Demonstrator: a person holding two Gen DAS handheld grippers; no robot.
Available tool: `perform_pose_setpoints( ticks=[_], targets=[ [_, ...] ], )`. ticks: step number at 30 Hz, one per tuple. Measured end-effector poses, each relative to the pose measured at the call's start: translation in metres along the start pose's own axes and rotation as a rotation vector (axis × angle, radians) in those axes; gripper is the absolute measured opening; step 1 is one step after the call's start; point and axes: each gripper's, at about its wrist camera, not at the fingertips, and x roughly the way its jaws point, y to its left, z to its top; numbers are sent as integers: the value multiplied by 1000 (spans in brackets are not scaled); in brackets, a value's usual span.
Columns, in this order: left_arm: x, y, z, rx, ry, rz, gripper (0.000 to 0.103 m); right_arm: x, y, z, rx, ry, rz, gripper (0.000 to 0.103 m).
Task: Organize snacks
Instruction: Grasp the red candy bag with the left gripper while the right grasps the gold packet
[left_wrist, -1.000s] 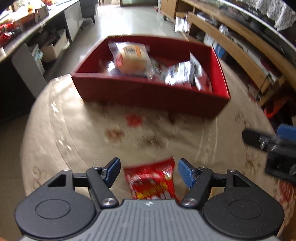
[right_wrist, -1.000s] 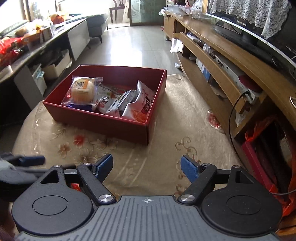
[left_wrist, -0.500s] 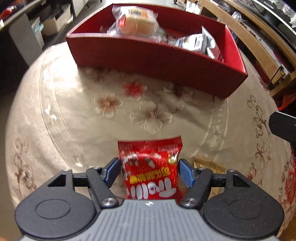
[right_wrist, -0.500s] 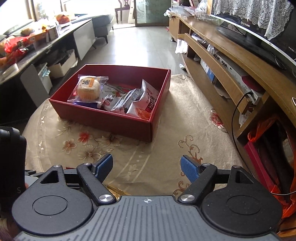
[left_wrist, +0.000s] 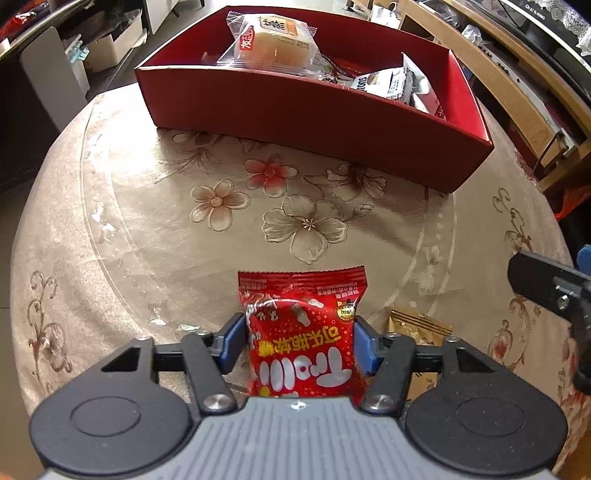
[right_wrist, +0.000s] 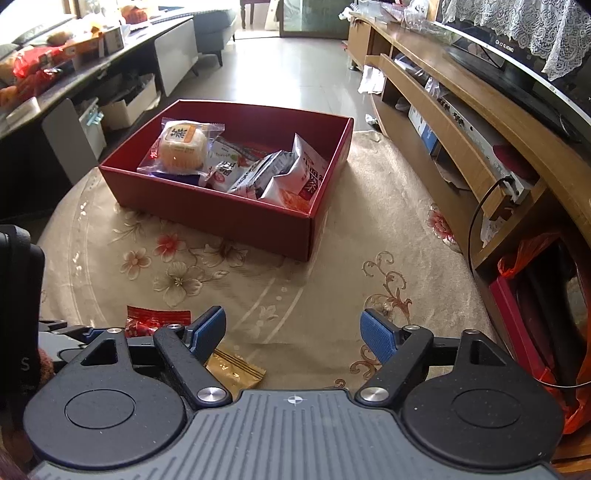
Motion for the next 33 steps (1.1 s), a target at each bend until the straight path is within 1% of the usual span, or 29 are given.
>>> perform_pose_setpoints(
  ticks=[5, 8, 11, 13, 19, 23, 26, 28, 29, 32, 33],
  targets=[
    [-7, 5, 0, -7, -7, -10, 49, 6, 5, -5, -19, 32, -17, 81],
    [-15, 8, 0, -7, -25, -13, 48, 13, 10, -8, -21, 68, -12, 78],
    [-24, 12, 0, 0, -46, -10, 47, 21, 16, -15, -15, 105, -10, 77],
    [-26, 15, 0, 1, -49, -11, 47, 25, 19, -20, 0, 129, -5, 76],
    [-30, 33, 1, -27, -51, -19, 47, 39, 30, -30, 56, 189, 13, 70],
    [-30, 38, 0, -24, -47, -16, 47, 52, 40, -34, 86, 237, 42, 65],
    [-26, 41, -1, -19, -30, -15, 47, 58, 50, -37, 72, 248, 36, 62],
    [-24, 41, -2, -12, -21, -14, 47, 59, 58, -37, 39, 242, 10, 61],
    [-23, 41, -2, -7, -18, -14, 47, 58, 60, -37, 18, 236, 3, 55],
    [-22, 40, -3, 6, 2, -28, 47, 56, 60, -37, -6, 230, 9, 48],
    [-22, 41, -4, 8, 2, -31, 47, 55, 61, -37, -17, 226, 3, 47]
  ],
)
